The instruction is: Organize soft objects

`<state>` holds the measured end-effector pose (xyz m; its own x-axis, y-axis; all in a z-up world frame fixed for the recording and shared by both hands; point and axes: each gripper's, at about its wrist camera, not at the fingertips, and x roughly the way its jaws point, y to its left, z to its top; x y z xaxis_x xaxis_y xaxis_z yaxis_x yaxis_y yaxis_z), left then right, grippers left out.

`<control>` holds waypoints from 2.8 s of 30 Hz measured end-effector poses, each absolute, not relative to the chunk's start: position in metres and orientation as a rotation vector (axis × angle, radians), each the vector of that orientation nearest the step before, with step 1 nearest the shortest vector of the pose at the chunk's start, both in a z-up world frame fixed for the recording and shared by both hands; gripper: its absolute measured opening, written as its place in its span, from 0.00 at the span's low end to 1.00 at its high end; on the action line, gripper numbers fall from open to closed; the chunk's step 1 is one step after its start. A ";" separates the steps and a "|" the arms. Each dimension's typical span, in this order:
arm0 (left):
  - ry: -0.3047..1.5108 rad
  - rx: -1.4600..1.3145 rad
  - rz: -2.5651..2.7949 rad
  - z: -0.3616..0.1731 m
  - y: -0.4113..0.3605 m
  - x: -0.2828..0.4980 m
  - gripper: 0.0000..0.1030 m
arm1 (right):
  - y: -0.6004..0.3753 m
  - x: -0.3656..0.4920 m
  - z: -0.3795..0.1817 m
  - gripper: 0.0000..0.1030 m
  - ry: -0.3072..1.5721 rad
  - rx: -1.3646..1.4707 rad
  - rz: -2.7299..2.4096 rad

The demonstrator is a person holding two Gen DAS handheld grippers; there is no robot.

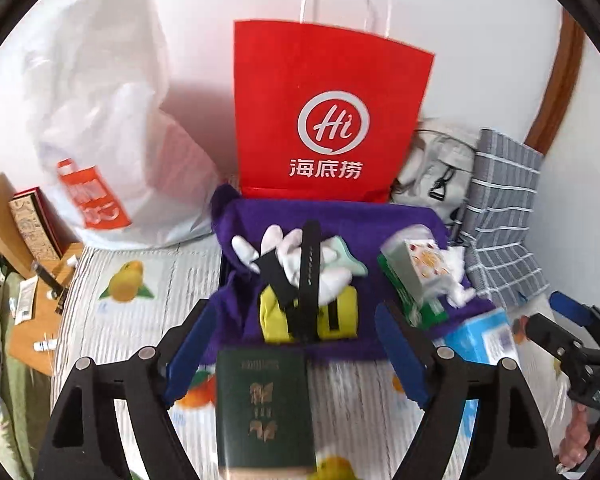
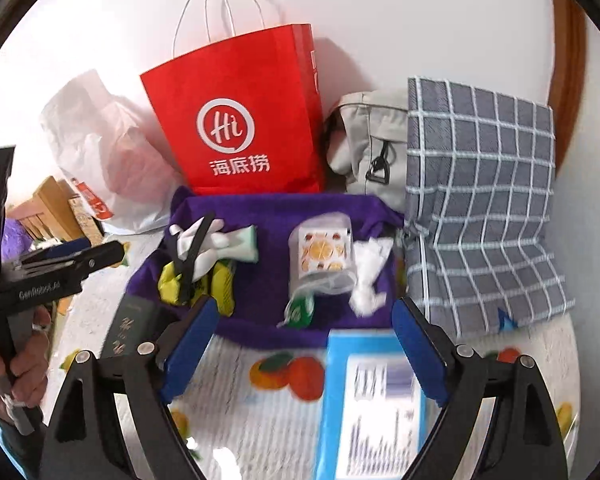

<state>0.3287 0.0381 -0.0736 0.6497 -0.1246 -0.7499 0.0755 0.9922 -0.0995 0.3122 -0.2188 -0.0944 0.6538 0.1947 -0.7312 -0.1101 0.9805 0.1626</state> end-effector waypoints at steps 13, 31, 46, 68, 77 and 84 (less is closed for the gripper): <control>0.737 -0.071 -0.090 -0.038 0.032 0.181 0.87 | -0.219 0.180 -0.066 0.99 0.752 0.052 0.070; 0.668 -0.071 -0.075 -0.014 0.014 0.036 0.90 | -0.218 0.025 -0.035 1.00 0.675 0.031 0.105; 0.647 -0.054 -0.077 -0.005 0.003 0.006 0.90 | -0.223 -0.005 -0.022 1.00 0.636 0.042 0.080; 0.646 -0.052 -0.077 -0.004 0.003 0.002 0.90 | -0.227 -0.015 -0.019 1.00 0.623 0.055 0.075; 0.651 -0.051 -0.082 -0.005 0.003 -0.001 0.90 | -0.227 -0.015 -0.018 1.00 0.623 0.056 0.077; 0.651 -0.050 -0.082 -0.005 0.003 0.000 0.90 | -0.227 -0.016 -0.018 1.00 0.623 0.053 0.075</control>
<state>-0.0004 0.0034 -0.0052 0.7922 -0.0922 -0.6033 0.0610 0.9955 -0.0720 -0.0157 -0.2274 -0.0183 0.8095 0.0865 -0.5807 -0.0544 0.9959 0.0725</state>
